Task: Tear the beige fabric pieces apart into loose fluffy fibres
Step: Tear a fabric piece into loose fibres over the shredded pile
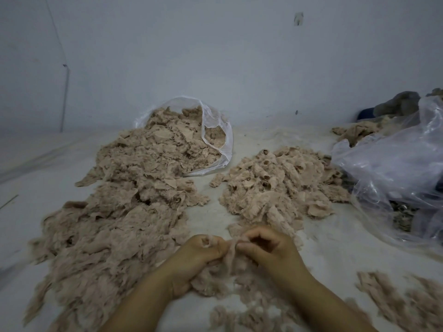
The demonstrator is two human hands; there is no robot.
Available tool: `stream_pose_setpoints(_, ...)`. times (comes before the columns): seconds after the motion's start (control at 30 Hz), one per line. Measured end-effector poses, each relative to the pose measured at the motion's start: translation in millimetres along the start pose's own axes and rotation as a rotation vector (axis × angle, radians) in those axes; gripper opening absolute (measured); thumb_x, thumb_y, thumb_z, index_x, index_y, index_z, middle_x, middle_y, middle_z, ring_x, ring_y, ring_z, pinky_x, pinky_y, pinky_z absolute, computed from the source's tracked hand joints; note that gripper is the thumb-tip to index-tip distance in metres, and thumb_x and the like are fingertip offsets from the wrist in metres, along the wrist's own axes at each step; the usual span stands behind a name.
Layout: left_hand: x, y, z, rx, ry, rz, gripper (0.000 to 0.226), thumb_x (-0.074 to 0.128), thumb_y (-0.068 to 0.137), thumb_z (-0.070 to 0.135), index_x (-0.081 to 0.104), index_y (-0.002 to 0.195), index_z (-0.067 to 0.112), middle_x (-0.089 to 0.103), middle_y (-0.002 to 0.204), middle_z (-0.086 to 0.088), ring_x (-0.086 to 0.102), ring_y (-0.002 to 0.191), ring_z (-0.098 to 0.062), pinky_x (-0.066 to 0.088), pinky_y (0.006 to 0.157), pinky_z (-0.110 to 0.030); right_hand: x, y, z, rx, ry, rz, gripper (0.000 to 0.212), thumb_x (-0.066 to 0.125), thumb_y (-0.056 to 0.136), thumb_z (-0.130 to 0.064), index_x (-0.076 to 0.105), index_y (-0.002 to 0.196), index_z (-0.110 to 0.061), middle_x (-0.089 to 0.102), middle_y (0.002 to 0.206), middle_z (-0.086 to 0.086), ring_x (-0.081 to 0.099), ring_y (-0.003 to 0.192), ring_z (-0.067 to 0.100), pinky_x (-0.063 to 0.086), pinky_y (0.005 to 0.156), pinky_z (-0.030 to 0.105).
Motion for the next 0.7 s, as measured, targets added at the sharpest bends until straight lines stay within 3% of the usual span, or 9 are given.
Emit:
stream_pose_setpoints(0.07, -0.8, 1.6, 0.4, -0.003, -0.003, 0.062, 0.027, 0.062, 0.078, 0.037, 0.066, 0.069, 0.012, 0.049, 0.051, 0.0, 0.046, 0.049, -0.01, 0.041, 0.051, -0.019, -1.2, 5.0, -1.0, 0.127, 0.231, 0.14, 0.019, 0.068, 0.081, -0.007, 0.072, 0.076, -0.025, 0.07, 0.069, 0.0, 0.063, 0.06, 0.012, 0.051, 0.057, 0.02)
stream_pose_setpoints(0.1, -1.5, 2.5, 0.9, 0.008, -0.015, 0.102, 0.028, 0.06, 0.079, 0.037, 0.066, 0.074, 0.01, 0.047, 0.052, 0.0, 0.044, 0.048, -0.009, 0.04, 0.048, -0.018, -4.5, 8.8, 0.5, 0.178, 0.389, 0.234, 0.021, 0.064, 0.084, -0.006, 0.071, 0.087, -0.025, 0.072, 0.079, 0.002, 0.068, 0.067, 0.013, 0.053, 0.061, 0.018)
stream_pose_setpoints(0.17, -1.9, 4.4, 1.4, 0.024, -0.105, 0.15, 0.028, 0.058, 0.079, 0.033, 0.066, 0.082, 0.007, 0.051, 0.055, -0.001, 0.045, 0.046, -0.008, 0.04, 0.043, -0.018, -12.7, 14.3, 5.3, 0.234, 0.712, 0.316, 0.044, 0.058, 0.087, -0.005, 0.054, 0.127, -0.022, 0.066, 0.115, 0.005, 0.068, 0.098, 0.014, 0.054, 0.084, 0.022)
stream_pose_setpoints(0.23, -1.7, 5.3, 1.8, 0.035, -0.208, 0.165, 0.028, 0.058, 0.078, 0.03, 0.067, 0.087, 0.004, 0.055, 0.059, -0.003, 0.048, 0.045, -0.009, 0.04, 0.04, -0.018, -15.4, 12.6, 6.1, 0.288, 0.718, 0.267, 0.072, 0.064, 0.078, -0.011, 0.035, 0.144, -0.018, 0.056, 0.13, 0.004, 0.061, 0.114, 0.017, 0.048, 0.098, 0.03)
stream_pose_setpoints(0.33, 0.1, 6.9, 0.6, 0.064, -0.282, 0.137, 0.028, 0.059, 0.077, 0.024, 0.072, 0.091, 0.004, 0.065, 0.07, -0.005, 0.061, 0.056, -0.015, 0.05, 0.048, -0.024, -4.7, 3.8, 2.7, 0.329, 0.486, 0.049, 0.057, 0.068, 0.074, -0.025, 0.053, 0.128, -0.018, 0.07, 0.11, 0.006, 0.069, 0.099, 0.022, 0.056, 0.08, 0.031)
stream_pose_setpoints(0.43, 0.9, 6.3, -1.5, 0.118, -0.27, 0.111, 0.022, 0.066, 0.072, 0.015, 0.075, 0.092, 0.01, 0.073, 0.089, -0.009, 0.07, 0.079, -0.02, 0.056, 0.063, -0.026, 6.8, -2.3, 1.5, 0.371, 0.378, -0.156, 0.044, 0.074, 0.072, -0.03, 0.062, 0.112, -0.018, 0.073, 0.084, -0.001, 0.07, 0.076, 0.014, 0.054, 0.066, 0.022)
stream_pose_setpoints(0.53, -1.7, 5.9, -1.0, 0.184, -0.121, 0.206, 0.026, 0.073, 0.065, 0.014, 0.076, 0.09, 0.02, 0.073, 0.097, -0.007, 0.068, 0.087, -0.016, 0.056, 0.073, -0.026, 7.2, -0.7, 4.2, 0.348, 0.331, -0.076, 0.013, 0.076, 0.074, -0.01, 0.067, 0.083, -0.012, 0.065, 0.069, 0.004, 0.06, 0.061, 0.012, 0.049, 0.059, 0.022)
stream_pose_setpoints(0.63, -5.8, 8.2, -0.7, 0.201, -0.03, 0.406, 0.016, 0.072, 0.072, 0.006, 0.076, 0.079, 0.02, 0.074, 0.089, -0.005, 0.066, 0.081, -0.014, 0.053, 0.074, -0.026, -0.6, 1.7, 5.2, 0.292, 0.288, 0.051, 0.014, 0.074, 0.077, -0.002, 0.068, 0.072, -0.014, 0.064, 0.066, 0.004, 0.057, 0.059, 0.011, 0.047, 0.055, 0.02)
stream_pose_setpoints(0.7, -7.8, 9.2, 0.2, 0.213, -0.009, 0.491, 0.019, 0.068, 0.078, 0.0, 0.073, 0.081, 0.018, 0.073, 0.089, -0.008, 0.065, 0.078, -0.014, 0.052, 0.072, -0.027, -2.9, 2.2, 3.6, 0.231, 0.245, 0.043, 0.019, 0.073, 0.077, 0.0, 0.069, 0.072, -0.018, 0.064, 0.065, -0.002, 0.057, 0.059, 0.008, 0.047, 0.056, 0.017)
Point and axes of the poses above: each hand's wrist, its own y-axis towards the middle knuckle, its own x-axis out of the palm, z = x × y, the point moved 1 cm from there along y, towards the middle knuckle
